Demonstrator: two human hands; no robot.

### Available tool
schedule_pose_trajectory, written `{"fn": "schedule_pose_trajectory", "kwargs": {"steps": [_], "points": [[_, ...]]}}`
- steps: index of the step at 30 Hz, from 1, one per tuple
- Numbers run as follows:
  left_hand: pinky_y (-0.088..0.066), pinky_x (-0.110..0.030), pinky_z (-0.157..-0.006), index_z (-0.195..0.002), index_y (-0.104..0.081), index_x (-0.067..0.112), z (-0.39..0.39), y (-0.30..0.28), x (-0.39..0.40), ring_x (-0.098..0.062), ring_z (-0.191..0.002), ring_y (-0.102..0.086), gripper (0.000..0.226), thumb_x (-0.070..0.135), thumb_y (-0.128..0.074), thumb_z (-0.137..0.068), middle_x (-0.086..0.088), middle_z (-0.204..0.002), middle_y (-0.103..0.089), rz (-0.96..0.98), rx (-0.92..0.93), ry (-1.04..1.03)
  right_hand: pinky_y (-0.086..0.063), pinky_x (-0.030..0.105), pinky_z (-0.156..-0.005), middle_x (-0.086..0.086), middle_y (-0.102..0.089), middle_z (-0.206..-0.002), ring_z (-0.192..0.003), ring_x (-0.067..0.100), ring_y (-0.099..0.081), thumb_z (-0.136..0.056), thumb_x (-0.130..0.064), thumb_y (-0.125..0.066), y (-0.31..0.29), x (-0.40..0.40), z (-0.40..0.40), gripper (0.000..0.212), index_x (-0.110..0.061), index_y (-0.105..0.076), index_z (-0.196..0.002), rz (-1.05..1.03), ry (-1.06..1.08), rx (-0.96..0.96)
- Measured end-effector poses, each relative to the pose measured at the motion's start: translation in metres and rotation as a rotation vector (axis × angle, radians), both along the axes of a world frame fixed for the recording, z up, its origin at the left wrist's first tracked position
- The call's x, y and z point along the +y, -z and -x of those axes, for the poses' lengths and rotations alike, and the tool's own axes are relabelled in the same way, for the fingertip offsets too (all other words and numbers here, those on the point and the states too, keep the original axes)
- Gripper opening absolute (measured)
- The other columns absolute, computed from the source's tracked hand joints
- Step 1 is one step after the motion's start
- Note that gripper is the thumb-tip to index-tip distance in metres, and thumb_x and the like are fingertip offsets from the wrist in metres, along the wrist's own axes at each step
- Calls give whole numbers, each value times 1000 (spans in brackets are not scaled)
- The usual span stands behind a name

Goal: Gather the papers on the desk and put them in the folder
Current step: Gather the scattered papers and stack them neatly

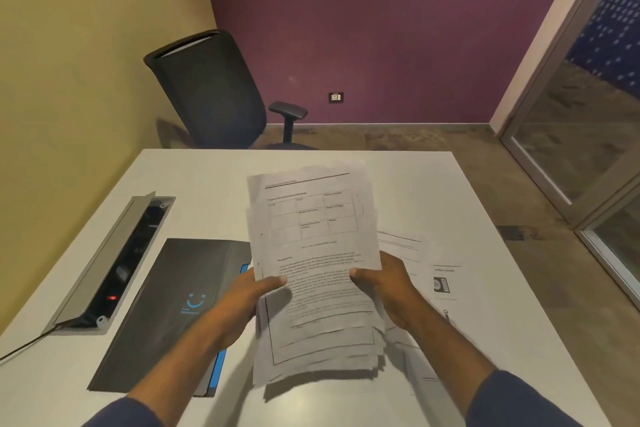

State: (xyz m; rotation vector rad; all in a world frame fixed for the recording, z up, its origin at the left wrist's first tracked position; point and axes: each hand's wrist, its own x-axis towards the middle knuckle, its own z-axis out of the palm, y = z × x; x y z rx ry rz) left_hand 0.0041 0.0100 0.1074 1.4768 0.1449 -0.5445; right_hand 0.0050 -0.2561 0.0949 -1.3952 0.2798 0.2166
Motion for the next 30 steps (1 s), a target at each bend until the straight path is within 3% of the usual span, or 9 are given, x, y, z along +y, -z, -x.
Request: {"fn": "schedule_pose_trajectory", "kwargs": {"steps": [3, 7, 11, 15, 18, 21, 24, 30], "points": [[-46, -37, -103, -127, -63, 19, -2, -10, -16, -17, -115, -64, 42, 20, -73, -86, 4, -119, -72, -23, -102, -201, -60, 26, -72, -2, -78, -99, -90, 17, -75, -81, -9, -74, -17, 10, 1, 26, -31, -78, -93, 76, 18, -145], [-49, -40, -100, -122, -66, 17, -2, -14, -22, -14, -107, -68, 42, 17, -77, -82, 1, -115, -74, 9, -150, -338, -59, 20, -70, -7, -79, -95, -88, 13, -75, -82, -9, -74, -29, 13, 1, 25, -33, -77, -89, 126, 45, -272], [-52, -42, -97, -120, -66, 12, -3, -11, -18, -21, -107, -70, 44, 13, -80, -79, -3, -114, -75, -28, -168, -294, -56, 28, -72, -3, -76, -80, -76, 11, -71, -79, -6, -76, -28, 5, 2, 11, -17, -74, -82, 225, 66, -295], [-55, -19, -79, -114, -70, 12, -4, -7, -14, -19, -103, -72, 37, 0, -77, -80, -3, -108, -77, -56, -270, -240, -55, 17, -70, -11, -77, -86, -82, 4, -72, -76, -2, -78, -25, 1, 3, 30, -30, -75, -88, 213, 50, -329], [-55, -25, -83, -112, -73, 16, -5, -4, -15, -21, -104, -71, 36, -1, -76, -80, -5, -108, -77, -48, -267, -183, -53, 23, -75, -7, -76, -88, -85, 8, -69, -73, -5, -80, -19, -3, 3, 22, -22, -74, -86, 254, 64, -332], [-56, -21, -78, -109, -75, 21, -5, -2, -21, -16, -101, -72, 34, 1, -75, -81, -1, -106, -78, -40, -292, -165, -54, 30, -79, -6, -76, -89, -87, 9, -69, -73, -7, -79, -11, -6, 3, 24, -25, -74, -88, 264, 55, -285], [-53, -23, -79, -109, -73, 24, -3, 1, -31, -10, -98, -71, 30, 7, -75, -84, 5, -105, -78, -54, -301, -215, -55, 29, -79, -7, -77, -90, -86, 7, -71, -76, -4, -78, -3, -5, 5, 29, -31, -76, -87, 240, 61, -249], [-55, -32, -87, -115, -71, 19, 1, 7, -33, -15, -103, -72, 33, 15, -76, -82, 0, -110, -76, 14, -285, -232, -56, 17, -72, -6, -78, -96, -89, 7, -73, -81, -12, -76, 3, -4, 9, 22, -19, -74, -102, 194, 138, -264]]}}
